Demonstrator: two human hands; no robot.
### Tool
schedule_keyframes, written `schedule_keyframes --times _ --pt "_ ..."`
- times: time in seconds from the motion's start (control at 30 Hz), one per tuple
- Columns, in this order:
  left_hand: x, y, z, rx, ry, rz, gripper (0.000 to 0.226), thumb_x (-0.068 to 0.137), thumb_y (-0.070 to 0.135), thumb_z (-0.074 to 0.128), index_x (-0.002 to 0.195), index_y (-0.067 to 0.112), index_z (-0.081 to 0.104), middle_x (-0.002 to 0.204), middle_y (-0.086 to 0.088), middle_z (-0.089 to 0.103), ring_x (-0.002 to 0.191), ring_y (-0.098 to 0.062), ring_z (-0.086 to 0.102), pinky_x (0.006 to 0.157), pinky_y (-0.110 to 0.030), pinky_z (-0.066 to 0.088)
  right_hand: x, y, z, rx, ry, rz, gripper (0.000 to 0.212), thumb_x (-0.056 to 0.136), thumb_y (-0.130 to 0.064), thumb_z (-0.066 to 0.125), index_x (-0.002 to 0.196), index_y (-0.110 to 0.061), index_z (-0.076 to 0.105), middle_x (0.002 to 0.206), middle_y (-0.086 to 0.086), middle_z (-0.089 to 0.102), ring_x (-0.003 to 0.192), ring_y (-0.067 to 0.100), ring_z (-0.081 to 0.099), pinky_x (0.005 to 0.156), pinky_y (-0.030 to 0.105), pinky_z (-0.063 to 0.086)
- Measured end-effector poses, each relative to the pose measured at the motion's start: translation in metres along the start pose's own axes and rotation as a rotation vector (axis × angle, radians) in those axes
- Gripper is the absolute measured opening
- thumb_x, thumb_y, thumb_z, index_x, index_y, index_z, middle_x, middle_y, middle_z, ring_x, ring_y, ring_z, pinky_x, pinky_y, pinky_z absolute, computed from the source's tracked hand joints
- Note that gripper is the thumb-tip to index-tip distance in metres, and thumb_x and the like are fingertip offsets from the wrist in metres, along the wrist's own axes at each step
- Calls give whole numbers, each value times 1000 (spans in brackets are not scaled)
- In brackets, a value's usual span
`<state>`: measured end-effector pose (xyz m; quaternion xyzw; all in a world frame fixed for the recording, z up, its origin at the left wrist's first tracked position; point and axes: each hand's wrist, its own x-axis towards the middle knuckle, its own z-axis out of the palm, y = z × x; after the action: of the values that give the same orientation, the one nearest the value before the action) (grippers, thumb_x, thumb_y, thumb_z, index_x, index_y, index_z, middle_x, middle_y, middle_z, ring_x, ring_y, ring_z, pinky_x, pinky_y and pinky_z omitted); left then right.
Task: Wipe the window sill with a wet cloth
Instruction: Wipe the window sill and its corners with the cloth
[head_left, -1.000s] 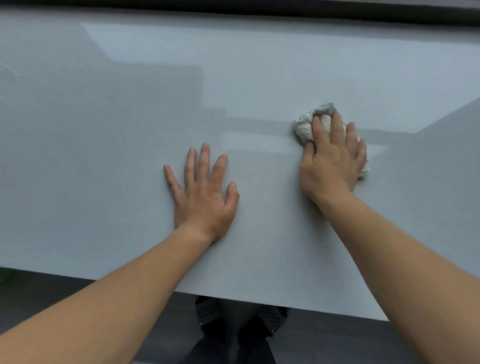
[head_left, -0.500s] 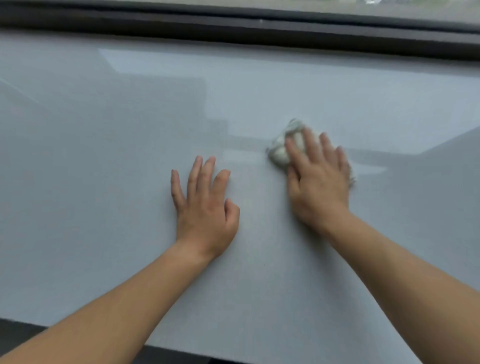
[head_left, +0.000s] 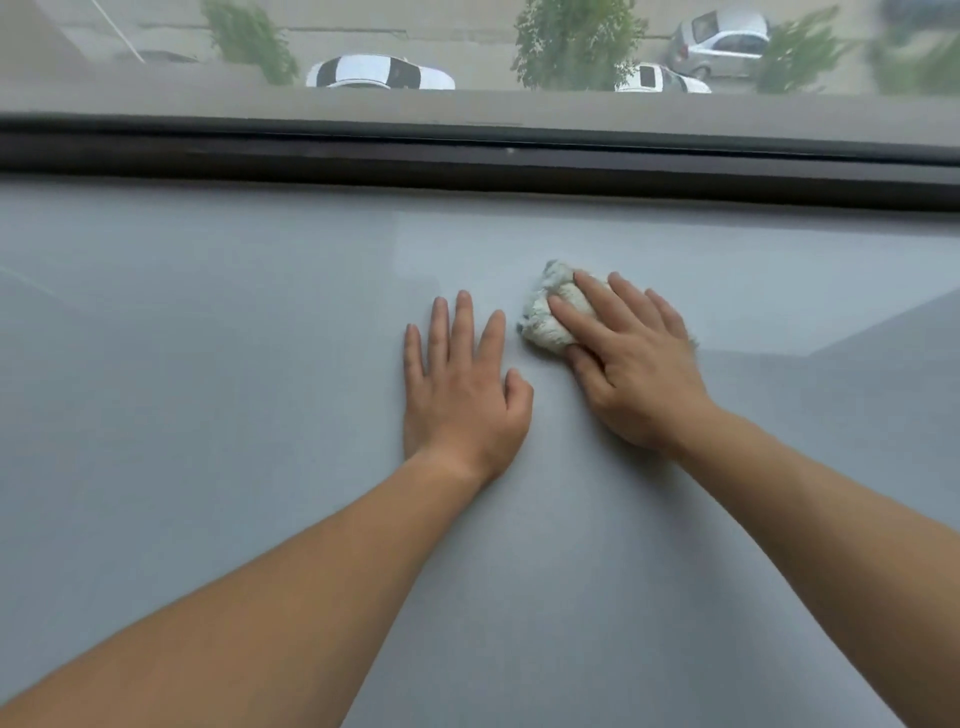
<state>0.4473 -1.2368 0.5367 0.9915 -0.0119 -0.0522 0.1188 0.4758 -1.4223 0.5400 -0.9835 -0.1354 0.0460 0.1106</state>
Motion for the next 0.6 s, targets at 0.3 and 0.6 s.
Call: schedule_keyframes --times 0.3,0.6 --pt "1 2 1 24 -9 6 69 91 45 21 156 25 16 166 -7 -1 152 -24 -12 121 -51 -5 66 -14 2 29 89 339 50 101 -43 33 150 -41 29 165 -4 15 150 29 11 120 50 5" --pt "4 -1 0 41 -7 20 68 92 45 24 156 24 16 166 -7 -1 152 -24 -12 121 -51 -4 80 54 -17 6 73 137 52 98 -51 27 149 -42 35 162 -7 24 148 27 19 119 44 12"
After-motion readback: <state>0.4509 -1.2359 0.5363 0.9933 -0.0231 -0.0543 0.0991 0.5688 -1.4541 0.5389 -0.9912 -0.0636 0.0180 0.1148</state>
